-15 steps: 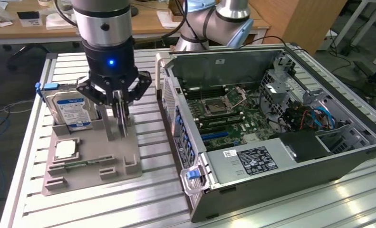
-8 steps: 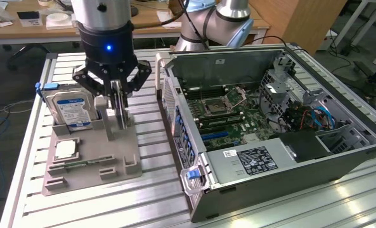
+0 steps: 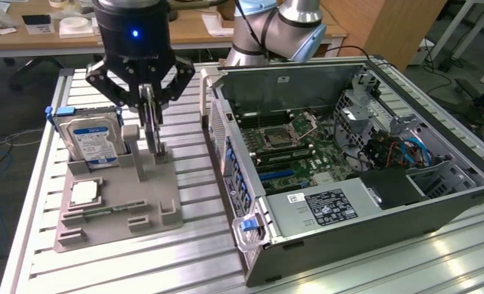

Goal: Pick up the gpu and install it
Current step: 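Pick up the gpu and move the gpu toward the slot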

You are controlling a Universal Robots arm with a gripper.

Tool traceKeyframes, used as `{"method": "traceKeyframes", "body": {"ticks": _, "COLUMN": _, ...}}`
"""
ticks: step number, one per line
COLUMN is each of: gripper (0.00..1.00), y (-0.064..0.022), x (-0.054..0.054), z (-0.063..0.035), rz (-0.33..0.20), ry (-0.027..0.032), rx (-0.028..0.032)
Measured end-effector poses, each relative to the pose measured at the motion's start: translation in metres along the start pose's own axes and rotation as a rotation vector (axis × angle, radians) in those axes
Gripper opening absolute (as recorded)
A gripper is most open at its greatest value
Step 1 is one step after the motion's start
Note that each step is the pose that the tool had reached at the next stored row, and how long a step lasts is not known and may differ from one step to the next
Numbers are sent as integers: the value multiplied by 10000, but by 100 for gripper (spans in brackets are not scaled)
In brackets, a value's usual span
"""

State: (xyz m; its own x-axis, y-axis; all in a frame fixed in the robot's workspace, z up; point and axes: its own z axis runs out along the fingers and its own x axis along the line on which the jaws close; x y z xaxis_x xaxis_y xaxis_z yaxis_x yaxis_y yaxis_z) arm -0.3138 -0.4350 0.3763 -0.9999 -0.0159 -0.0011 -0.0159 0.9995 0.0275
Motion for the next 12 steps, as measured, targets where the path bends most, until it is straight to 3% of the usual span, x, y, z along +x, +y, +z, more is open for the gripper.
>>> {"method": "traceKeyframes", "body": {"ticks": 12, "gripper": 28, "y": 13, "x": 0, "z": -471, "rz": 0, "ry": 0, "rx": 0}}
